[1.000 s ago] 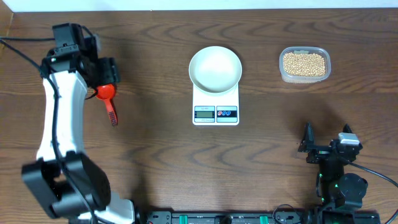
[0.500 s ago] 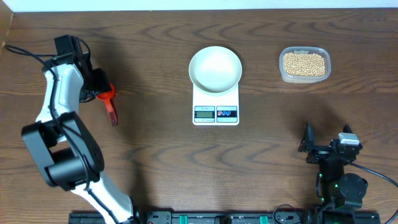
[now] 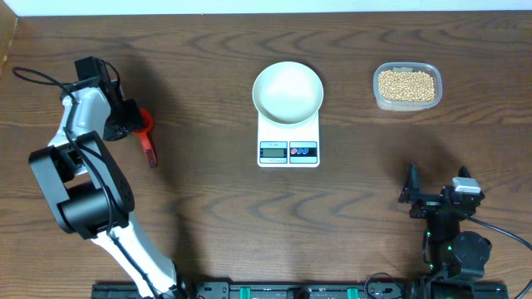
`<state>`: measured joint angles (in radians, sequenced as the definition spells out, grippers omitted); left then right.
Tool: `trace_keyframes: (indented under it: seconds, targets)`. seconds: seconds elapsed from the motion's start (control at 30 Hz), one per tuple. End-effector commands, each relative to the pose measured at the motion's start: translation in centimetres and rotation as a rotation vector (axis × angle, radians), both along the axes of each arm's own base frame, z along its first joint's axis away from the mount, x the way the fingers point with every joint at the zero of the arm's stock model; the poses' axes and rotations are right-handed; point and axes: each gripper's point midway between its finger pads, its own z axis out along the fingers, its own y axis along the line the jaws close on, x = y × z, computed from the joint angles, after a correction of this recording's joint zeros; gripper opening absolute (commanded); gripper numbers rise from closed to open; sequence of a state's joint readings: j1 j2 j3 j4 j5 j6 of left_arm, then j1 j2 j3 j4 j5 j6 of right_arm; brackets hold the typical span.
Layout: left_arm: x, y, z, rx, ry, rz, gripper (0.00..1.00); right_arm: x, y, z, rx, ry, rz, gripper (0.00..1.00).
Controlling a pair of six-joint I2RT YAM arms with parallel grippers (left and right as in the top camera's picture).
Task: Scoop item into bowl and weigh 50g on scale
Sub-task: 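Reach the left gripper to the red scoop and grasp its handle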
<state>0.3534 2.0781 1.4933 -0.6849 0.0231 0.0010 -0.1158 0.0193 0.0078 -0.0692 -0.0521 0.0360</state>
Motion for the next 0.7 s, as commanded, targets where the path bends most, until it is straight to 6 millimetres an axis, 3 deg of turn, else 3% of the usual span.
trace_keyframes:
  seconds: [0.0,0.67]
  targets:
    - [0.6,0.1,-0.1,-0.006,-0.012,-0.007,0.39,0.0,0.2,-0.2,-0.007,0.004,0.009,0.99]
    - [0.6,-1.0,-1.9,-0.056,-0.042,-0.019,0.28,0.0,0.2,-0.2,-0.007,0.004,0.009,0.99]
